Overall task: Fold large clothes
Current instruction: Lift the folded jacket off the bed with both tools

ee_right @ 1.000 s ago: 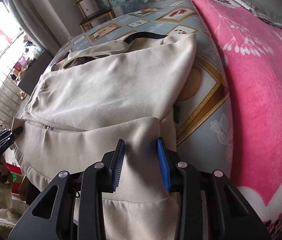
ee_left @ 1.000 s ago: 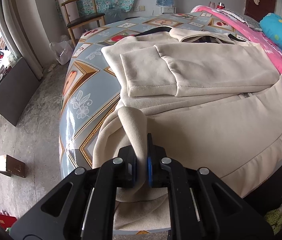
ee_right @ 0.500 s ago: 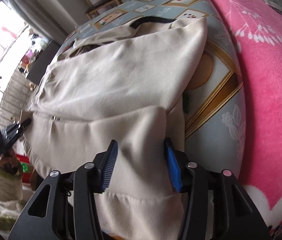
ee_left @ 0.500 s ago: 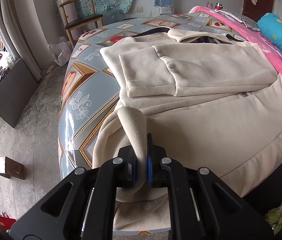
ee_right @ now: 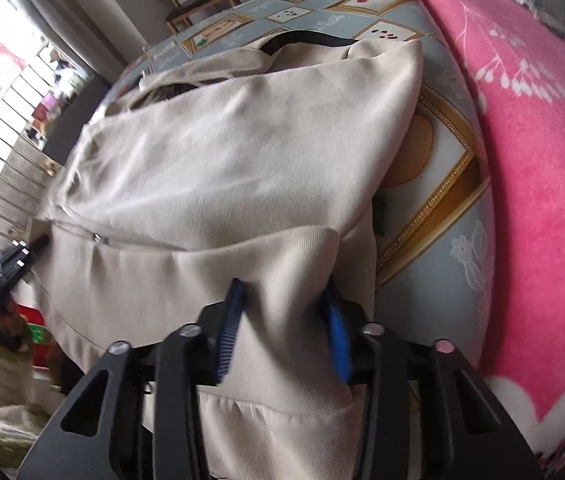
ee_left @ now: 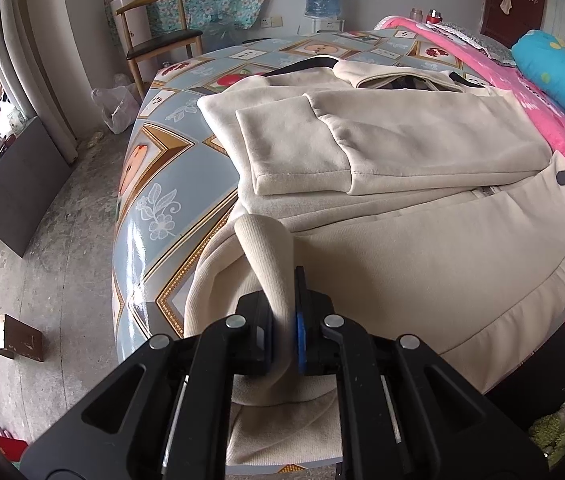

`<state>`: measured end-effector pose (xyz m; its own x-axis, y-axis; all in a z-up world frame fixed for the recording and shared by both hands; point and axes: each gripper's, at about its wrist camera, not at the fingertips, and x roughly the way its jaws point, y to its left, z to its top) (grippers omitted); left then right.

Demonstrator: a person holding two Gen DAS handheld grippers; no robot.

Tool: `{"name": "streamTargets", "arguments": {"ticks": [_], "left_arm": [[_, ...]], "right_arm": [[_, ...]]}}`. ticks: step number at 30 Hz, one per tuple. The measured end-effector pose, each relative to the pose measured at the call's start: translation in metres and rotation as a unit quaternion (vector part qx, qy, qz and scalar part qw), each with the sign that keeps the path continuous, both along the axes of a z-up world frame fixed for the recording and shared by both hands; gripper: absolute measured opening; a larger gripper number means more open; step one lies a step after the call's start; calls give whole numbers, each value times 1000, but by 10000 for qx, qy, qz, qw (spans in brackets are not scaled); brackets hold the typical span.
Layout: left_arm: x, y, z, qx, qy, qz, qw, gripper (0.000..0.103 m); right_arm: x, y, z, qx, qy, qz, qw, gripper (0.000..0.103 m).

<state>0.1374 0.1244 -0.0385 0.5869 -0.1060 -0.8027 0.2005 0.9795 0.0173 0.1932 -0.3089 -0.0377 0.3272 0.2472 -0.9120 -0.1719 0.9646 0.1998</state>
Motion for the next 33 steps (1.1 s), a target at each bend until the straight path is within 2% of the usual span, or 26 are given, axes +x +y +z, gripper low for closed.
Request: {"name": "streamTargets", "arguments": {"ticks": [3, 4, 7, 13, 17, 20, 23, 26, 30, 33], "left_arm": [[0, 0, 0, 27, -15, 17, 10000, 8], [-2, -1, 1, 68, -45, 18, 10000, 8], [-13, -3, 9, 135, -201, -5, 9997, 6], [-65, 3, 55, 13, -663, -157, 9977, 5], [-90, 13, 90, -381, -975, -177, 9944, 5], [-88, 20, 112, -680, -1222, -162, 9900, 5], [-66, 24, 131, -823, -1464, -149, 9857, 5], [-28, 27, 148, -930, -1660, -124, 9817, 5], [34, 20, 164, -660, -1780, -169, 9817, 5], [96, 19, 169, -520, -1690, -188, 9841, 5]], "right_arm": [[-14, 13, 9, -408, -283, 13, 9988, 13], [-19, 17, 14, -470, -400, 13, 9981, 11], [-41, 26, 36, -693, -795, -26, 9944, 10], [-99, 20, 85, -510, -1422, -455, 9875, 10], [-123, 16, 114, -304, -1865, -690, 9796, 10], [-121, 14, 133, -261, -2268, -742, 9708, 10], [-97, 7, 145, -142, -2554, -768, 9637, 10], [-52, 1, 152, -11, -2693, -752, 9601, 10], [31, -4, 157, -12, -2703, -707, 9602, 9], [99, -3, 151, -187, -2652, -699, 9615, 9]]}}
